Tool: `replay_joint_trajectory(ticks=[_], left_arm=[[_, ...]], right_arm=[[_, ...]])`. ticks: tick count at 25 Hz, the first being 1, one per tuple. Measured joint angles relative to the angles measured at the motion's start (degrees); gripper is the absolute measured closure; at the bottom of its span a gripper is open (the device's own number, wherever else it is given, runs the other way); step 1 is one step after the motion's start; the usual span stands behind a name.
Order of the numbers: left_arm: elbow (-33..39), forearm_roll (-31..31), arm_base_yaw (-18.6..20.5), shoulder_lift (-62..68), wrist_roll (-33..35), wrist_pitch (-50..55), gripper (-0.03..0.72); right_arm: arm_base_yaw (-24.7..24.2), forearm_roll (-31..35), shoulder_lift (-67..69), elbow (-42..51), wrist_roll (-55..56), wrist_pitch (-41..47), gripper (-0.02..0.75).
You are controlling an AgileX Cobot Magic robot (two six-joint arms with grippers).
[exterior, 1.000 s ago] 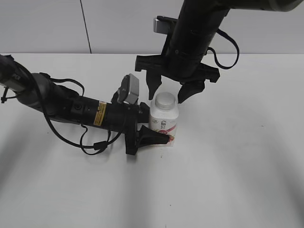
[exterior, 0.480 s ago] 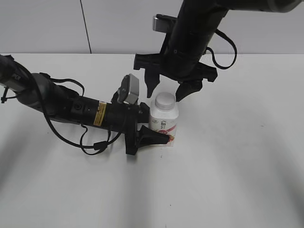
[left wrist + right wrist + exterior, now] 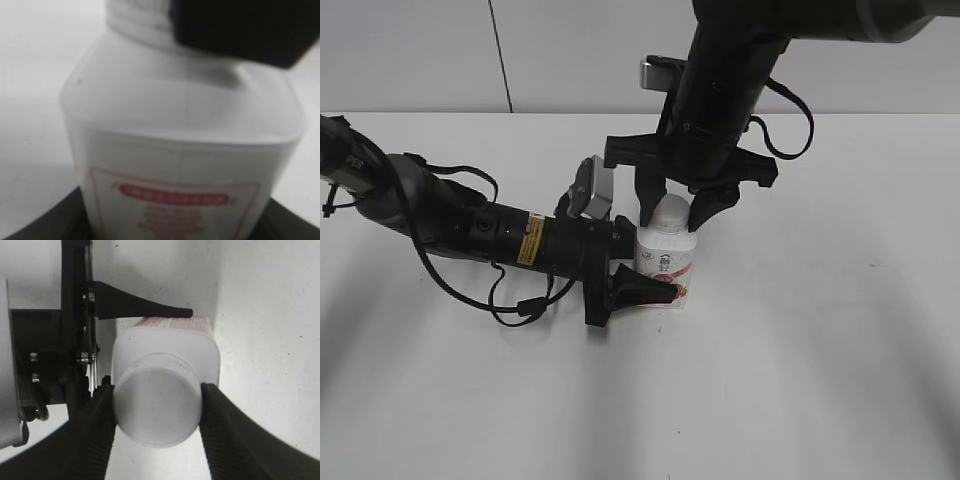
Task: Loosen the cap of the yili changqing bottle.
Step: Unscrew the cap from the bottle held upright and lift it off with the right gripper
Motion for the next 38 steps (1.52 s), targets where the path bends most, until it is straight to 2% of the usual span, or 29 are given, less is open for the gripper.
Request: replay_joint_trajectory(ticks=[12, 38], left_arm=[[0.0, -0.1, 0.0, 0.0, 0.0, 0.0, 0.277], [0.0, 0.5, 0.0, 0.0, 0.1, -0.4, 0.295]], right_arm=[[0.0, -0.1, 0.0, 0.0, -4.0, 0.1, 0.334], [-0.1, -0.2, 0.2, -0.1, -61.0, 0.0, 0.342]])
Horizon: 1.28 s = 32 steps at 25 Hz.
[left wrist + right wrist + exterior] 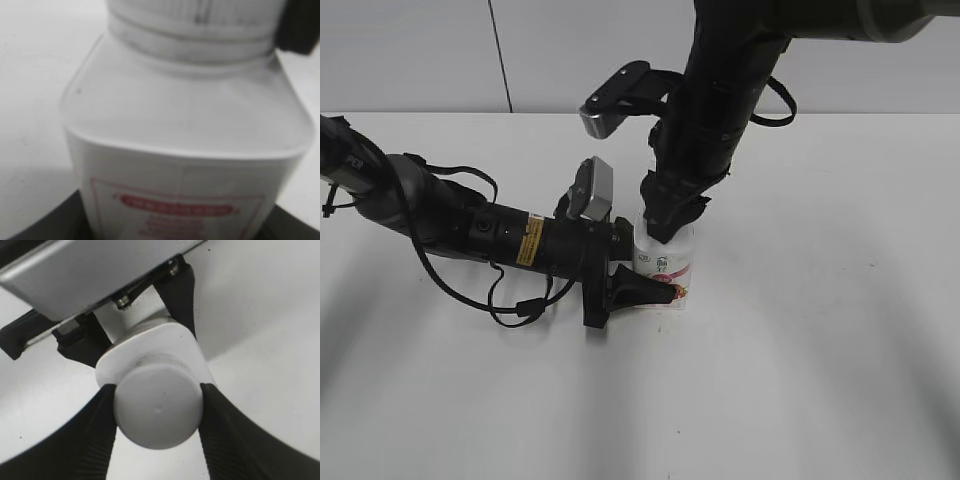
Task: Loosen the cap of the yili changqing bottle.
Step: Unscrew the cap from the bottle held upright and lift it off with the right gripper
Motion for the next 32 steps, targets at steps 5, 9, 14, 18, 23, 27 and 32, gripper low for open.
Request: replay_joint_trajectory(ticks=[5, 9, 14, 18, 23, 27, 32], left_arm=[[0.0, 0.2, 0.1, 0.0, 0.0, -0.1, 0.298], [0.0, 0.4, 0.1, 0.0, 0.0, -0.1, 0.298], [0.0, 1.1, 0.1, 0.0, 0.0, -0.4, 0.299], [0.0, 1.7, 0.1, 0.0, 0.1, -0.8, 0.299], [0.0, 2.2, 0.2, 0.0, 0.3, -1.2, 0.299], [0.0, 2.4, 0.2, 0.0, 0.3, -1.3, 0.3], [0.0, 2.4, 0.2, 0.0, 0.3, -1.4, 0.3]], right_arm=[[0.0, 0.0, 0.4, -0.4, -9.6, 0.0, 0.342], [0.0, 0.0, 0.4, -0.4, -18.1, -0.1, 0.342], [0.0, 0.2, 0.4, -0.4, -28.5, -0.1, 0.342], [-0.1, 1.7, 0.4, -0.4, -36.3, 0.1, 0.342], [-0.3, 3.8, 0.5, -0.4, -42.0, 0.0, 0.342], [-0.4, 4.5, 0.5, -0.4, -42.4, 0.1, 0.342], [-0.4, 4.7, 0.5, -0.4, -42.4, 0.1, 0.342]])
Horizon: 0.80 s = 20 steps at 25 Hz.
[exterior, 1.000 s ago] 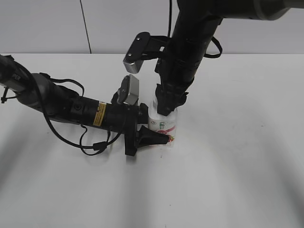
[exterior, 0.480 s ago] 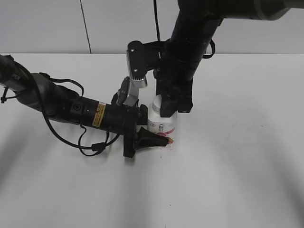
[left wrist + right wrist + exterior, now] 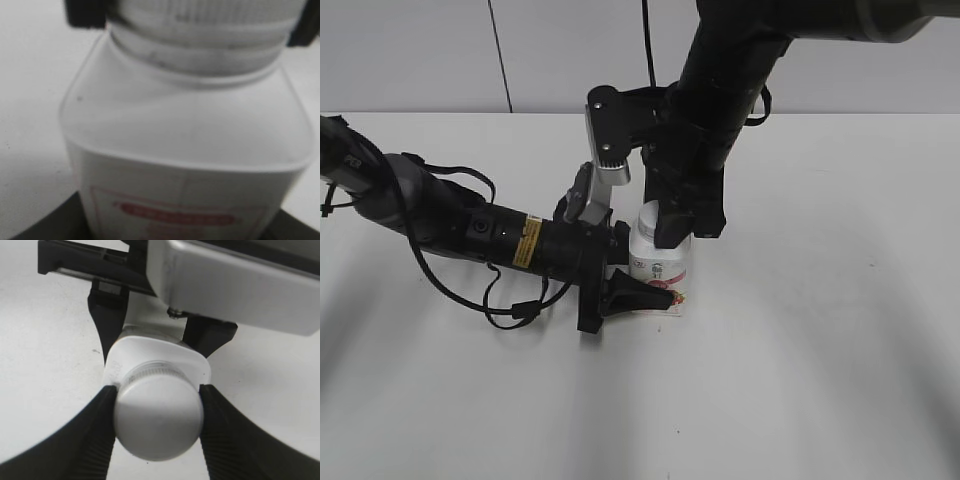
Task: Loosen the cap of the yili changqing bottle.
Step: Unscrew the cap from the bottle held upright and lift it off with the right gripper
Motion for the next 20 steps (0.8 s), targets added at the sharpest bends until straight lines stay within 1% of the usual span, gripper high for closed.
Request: replay_joint_trajectory(ticks=[17, 20], left_arm=[[0.0, 0.5, 0.0, 0.0, 0.0, -0.3, 0.3], [0.0, 0.5, 0.0, 0.0, 0.0, -0.4, 0.3]], right_arm=[[0.0, 0.5, 0.0, 0.0, 0.1, 0.5, 0.342], [0.0, 0.7, 0.0, 0.0, 0.4, 0.6, 0.33]])
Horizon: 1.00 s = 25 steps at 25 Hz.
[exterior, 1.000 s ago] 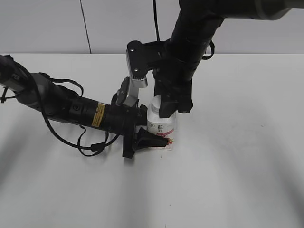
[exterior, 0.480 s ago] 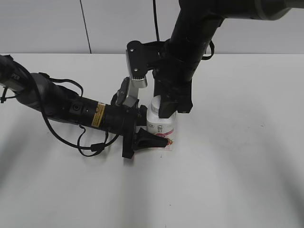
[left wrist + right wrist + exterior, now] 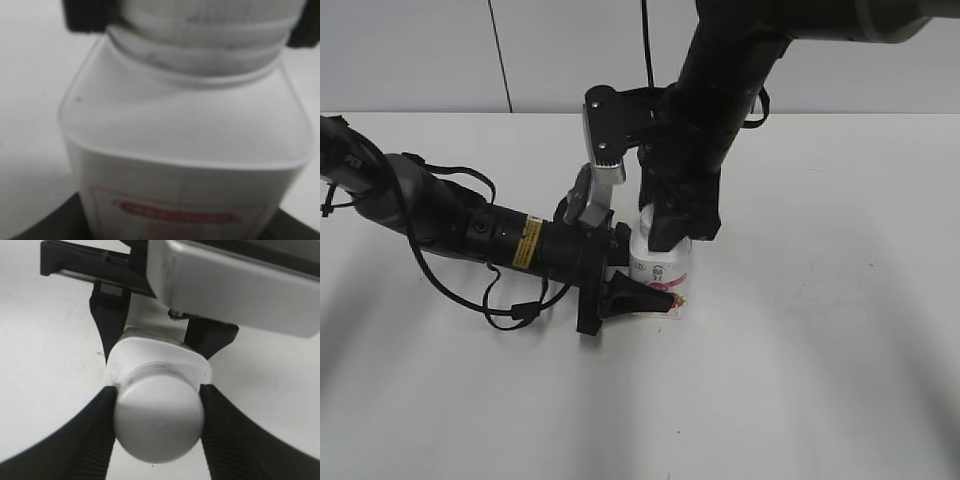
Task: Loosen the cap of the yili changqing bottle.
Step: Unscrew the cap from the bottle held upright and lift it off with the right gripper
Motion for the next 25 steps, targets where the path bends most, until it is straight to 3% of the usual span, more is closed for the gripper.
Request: replay_joint_trajectory(ticks=[8, 25], left_arm=[[0.0, 0.0, -0.1, 0.0, -0.2, 0.0, 0.302], [0.0, 0.0, -0.2, 0.0, -0.3, 0.0, 0.302]], right_arm=[[0.5, 3.3, 0.8, 0.0, 2.8, -0.7, 0.223], [0.5, 0.7, -2.8, 0.0, 14.4, 0.9, 0.215]])
